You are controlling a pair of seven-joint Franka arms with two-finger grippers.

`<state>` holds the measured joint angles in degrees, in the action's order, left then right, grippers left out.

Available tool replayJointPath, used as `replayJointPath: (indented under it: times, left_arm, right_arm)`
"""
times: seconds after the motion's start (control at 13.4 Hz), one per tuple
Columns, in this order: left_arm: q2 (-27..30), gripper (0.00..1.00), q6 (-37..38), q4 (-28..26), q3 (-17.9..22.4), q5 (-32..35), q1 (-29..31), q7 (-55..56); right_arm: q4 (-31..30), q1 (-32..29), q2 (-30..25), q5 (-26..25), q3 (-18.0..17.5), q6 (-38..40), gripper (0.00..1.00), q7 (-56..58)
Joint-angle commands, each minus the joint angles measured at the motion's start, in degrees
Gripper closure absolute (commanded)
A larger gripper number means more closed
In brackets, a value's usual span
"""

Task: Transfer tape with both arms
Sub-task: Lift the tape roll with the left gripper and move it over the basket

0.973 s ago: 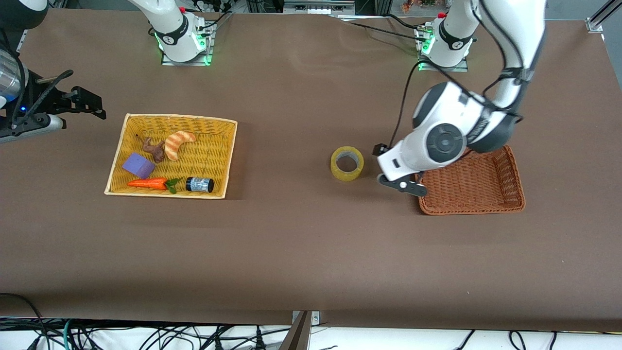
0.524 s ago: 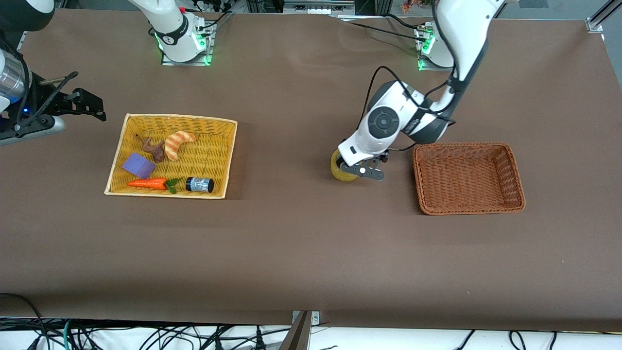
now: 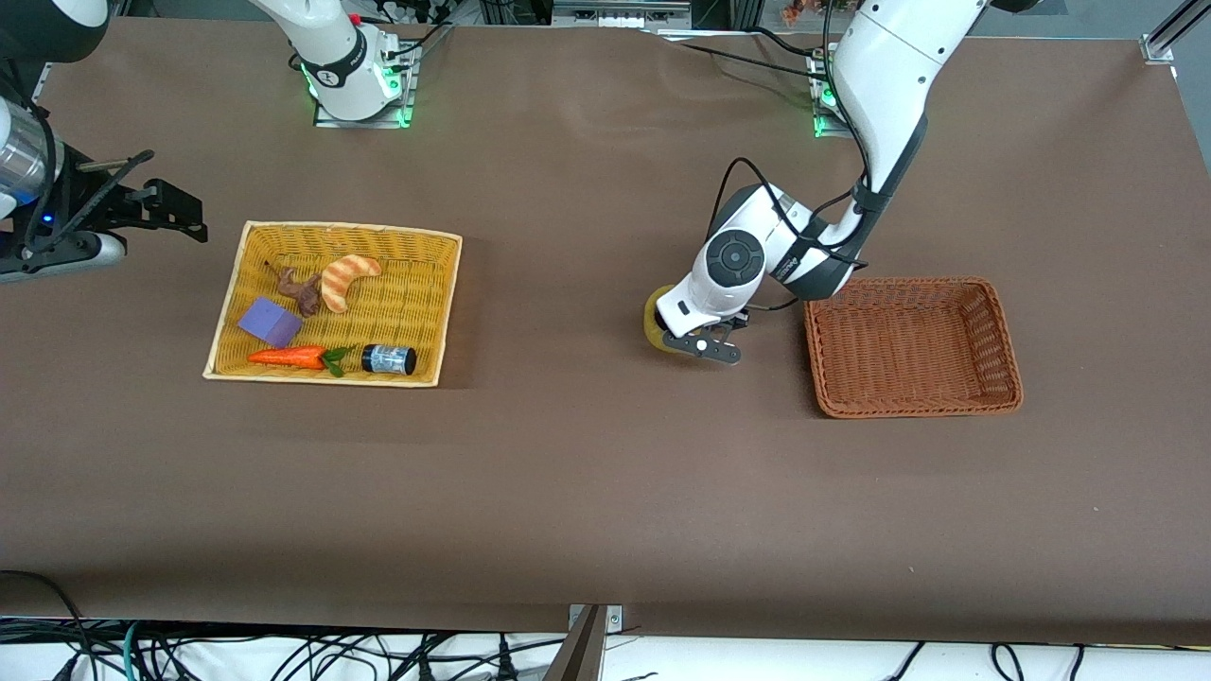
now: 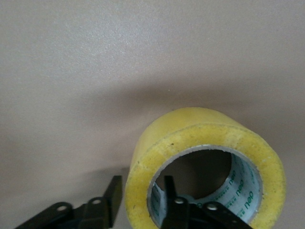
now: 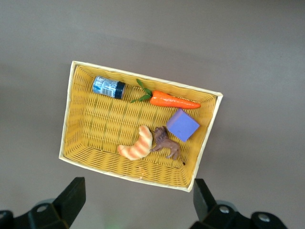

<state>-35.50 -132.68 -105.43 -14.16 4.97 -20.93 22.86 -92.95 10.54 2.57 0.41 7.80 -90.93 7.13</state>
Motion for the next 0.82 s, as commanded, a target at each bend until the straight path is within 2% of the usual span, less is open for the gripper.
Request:
replayJointPath:
  times: [0.0,0.15,0.22,0.45,0.52,0.75]
  left_arm:
    - [1.0,1.0,0.4,1.0,-0.1,1.7,0.8,-0.5]
    - [3.5,1.0,3.5,1.9,0.3,1.7,1.2,-0.7]
    - [5.5,1.0,9.1,3.5,0.5,1.6,1.9,-0.8]
    - [10.1,1.0,30.8,13.4,0.5,1.7,6.7,-1.3]
    - [10.7,1.0,35.3,15.0,0.5,1.9,9.0,-3.2]
    - [12.6,1.0,36.4,14.3,0.5,2.8,20.2,-21.2]
  right_arm:
    - [1.3,0.3,0.5,0.0,-0.2,0.3,0.0,-1.4]
    - [1.3,0.3,0.5,0.0,-0.3,0.3,0.0,-1.9]
    - [1.3,0.3,0.5,0.0,-0.4,0.3,0.0,-1.9]
    - [1.1,0.4,0.7,0.1,-0.4,0.4,0.0,-1.7]
    - [1.1,0.3,0.7,0.2,-0.4,0.4,0.0,-1.8]
    - [1.2,0.3,2.0,0.0,-0.4,0.3,0.0,-1.7]
